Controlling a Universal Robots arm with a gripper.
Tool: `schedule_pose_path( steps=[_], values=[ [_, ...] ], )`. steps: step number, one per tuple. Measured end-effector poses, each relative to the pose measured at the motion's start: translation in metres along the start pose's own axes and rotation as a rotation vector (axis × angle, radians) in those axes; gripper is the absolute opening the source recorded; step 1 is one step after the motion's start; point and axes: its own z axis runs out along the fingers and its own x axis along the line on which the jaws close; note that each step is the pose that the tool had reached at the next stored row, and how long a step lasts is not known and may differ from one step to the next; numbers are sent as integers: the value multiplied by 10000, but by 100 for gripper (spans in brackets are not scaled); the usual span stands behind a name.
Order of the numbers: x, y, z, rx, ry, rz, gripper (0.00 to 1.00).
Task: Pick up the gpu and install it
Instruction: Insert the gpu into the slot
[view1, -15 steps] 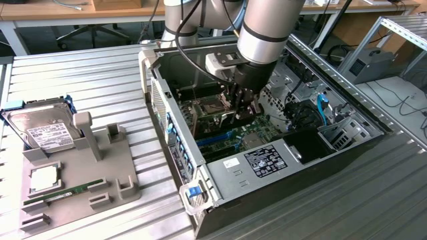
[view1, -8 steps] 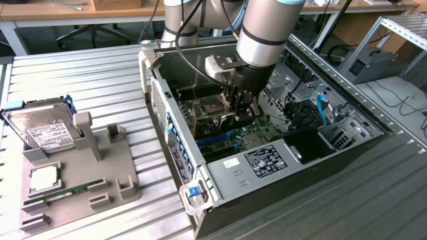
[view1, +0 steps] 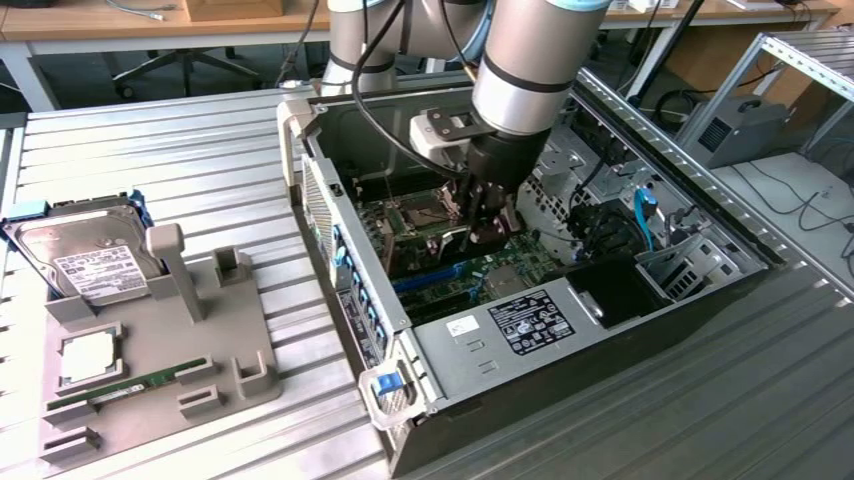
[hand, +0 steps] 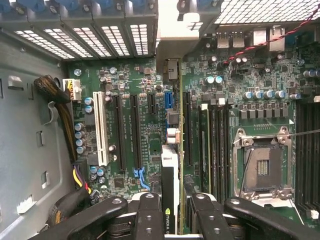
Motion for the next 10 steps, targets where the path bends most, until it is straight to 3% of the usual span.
schedule_pose_path(
  steps=[10],
  values=[
    [2, 49, 1, 0, 0, -13, 27]
  ],
)
